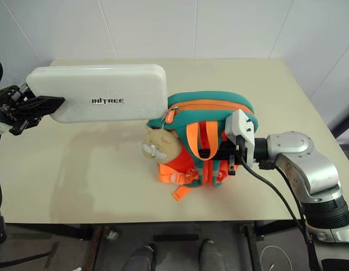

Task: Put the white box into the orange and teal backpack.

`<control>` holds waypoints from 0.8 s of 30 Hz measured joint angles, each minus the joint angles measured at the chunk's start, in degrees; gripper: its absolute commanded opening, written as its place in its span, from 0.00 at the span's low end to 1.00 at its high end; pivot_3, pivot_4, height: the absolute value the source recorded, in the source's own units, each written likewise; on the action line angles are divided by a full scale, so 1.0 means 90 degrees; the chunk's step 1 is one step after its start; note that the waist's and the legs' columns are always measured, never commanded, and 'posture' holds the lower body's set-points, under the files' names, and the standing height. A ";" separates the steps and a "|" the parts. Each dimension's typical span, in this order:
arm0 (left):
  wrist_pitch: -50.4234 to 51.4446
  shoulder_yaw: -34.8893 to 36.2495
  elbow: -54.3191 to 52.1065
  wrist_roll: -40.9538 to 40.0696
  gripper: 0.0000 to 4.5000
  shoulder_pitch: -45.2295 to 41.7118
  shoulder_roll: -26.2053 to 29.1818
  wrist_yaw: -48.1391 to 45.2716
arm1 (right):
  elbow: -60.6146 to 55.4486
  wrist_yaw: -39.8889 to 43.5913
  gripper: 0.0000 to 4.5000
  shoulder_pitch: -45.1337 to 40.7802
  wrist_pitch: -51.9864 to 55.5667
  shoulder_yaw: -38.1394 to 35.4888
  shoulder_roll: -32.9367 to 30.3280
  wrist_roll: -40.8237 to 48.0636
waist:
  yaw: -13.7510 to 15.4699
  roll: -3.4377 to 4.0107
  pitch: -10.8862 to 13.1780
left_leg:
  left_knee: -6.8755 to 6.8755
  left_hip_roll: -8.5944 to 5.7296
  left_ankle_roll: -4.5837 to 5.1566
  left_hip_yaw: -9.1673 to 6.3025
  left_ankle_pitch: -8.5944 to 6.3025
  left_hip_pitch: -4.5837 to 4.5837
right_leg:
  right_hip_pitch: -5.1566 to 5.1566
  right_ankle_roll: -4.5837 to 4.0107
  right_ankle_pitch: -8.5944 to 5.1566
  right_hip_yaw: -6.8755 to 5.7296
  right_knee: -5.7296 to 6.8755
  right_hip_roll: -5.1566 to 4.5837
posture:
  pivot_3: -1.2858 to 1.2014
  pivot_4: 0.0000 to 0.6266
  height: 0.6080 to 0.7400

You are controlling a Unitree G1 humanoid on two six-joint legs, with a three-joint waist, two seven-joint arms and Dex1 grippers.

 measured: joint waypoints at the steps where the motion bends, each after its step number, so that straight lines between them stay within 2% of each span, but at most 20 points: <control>1: -0.0192 -0.0188 0.0063 -0.0022 0.28 0.0000 0.0155 0.0000 | 0.0018 0.0000 0.00 0.0000 -0.0004 0.0001 0.0006 -0.0020 | -0.0002 0.0000 0.0000 | 0.0000 0.0000 0.0000 0.0000 0.0000 0.0000 | 0.0000 -0.0001 -0.0001 0.0000 -0.0002 0.0000 | 0.52 0.24 1.00; 4: -0.0741 -0.0756 0.0289 -0.0062 0.28 -0.0011 0.0533 -0.0001 | 0.0084 0.0001 0.00 0.0000 -0.0021 0.0001 0.0025 -0.0073 | 0.0005 0.0000 0.0000 | 0.0000 0.0000 0.0000 0.0000 0.0000 0.0000 | 0.0000 -0.0006 -0.0003 0.0000 -0.0002 0.0000 | 0.52 0.24 1.00; 9: -0.1389 -0.1451 0.0688 -0.0217 0.28 -0.0174 0.0688 -0.0001 | 0.0129 0.0016 0.00 0.0000 -0.0110 0.0002 0.0055 -0.0126 | 0.0021 0.0000 0.0000 | 0.0001 0.0000 0.0000 0.0000 0.0000 -0.0003 | 0.0001 -0.0009 -0.0005 -0.0001 -0.0008 0.0000 | 0.52 0.24 1.00; 14: -0.2011 -0.2226 0.0732 -0.0292 0.28 -0.0739 0.0948 -0.0001 | 0.0176 0.0036 0.00 0.0002 -0.0153 0.0001 0.0085 -0.0202 | 0.0018 -0.0002 0.0000 | -0.0001 0.0000 0.0002 0.0000 -0.0001 -0.0005 | 0.0001 -0.0006 -0.0004 -0.0001 -0.0010 0.0000 | 0.52 0.24 1.00; 19: -0.2499 -0.2824 0.1029 -0.0287 0.28 -0.1378 0.0959 -0.0001 | 0.0181 0.0092 0.00 0.0065 -0.0311 -0.0021 0.0163 -0.0173 | 0.0020 -0.0002 0.0000 | 0.0000 0.0000 0.0002 0.0000 -0.0001 -0.0006 | 0.0001 -0.0005 -0.0004 -0.0002 -0.0009 0.0000 | 0.52 0.24 1.00; 24: -0.2652 -0.3245 0.1355 -0.0288 0.28 -0.1861 0.0959 -0.0001 | 0.0092 0.0392 0.00 0.0224 -0.0396 -0.0329 0.0301 0.0381 | 0.0019 -0.0006 0.0003 | -0.0001 0.0000 0.0003 -0.0001 -0.0002 -0.0010 | 0.0000 -0.0001 -0.0006 -0.0002 -0.0007 0.0001 | 0.52 0.24 1.00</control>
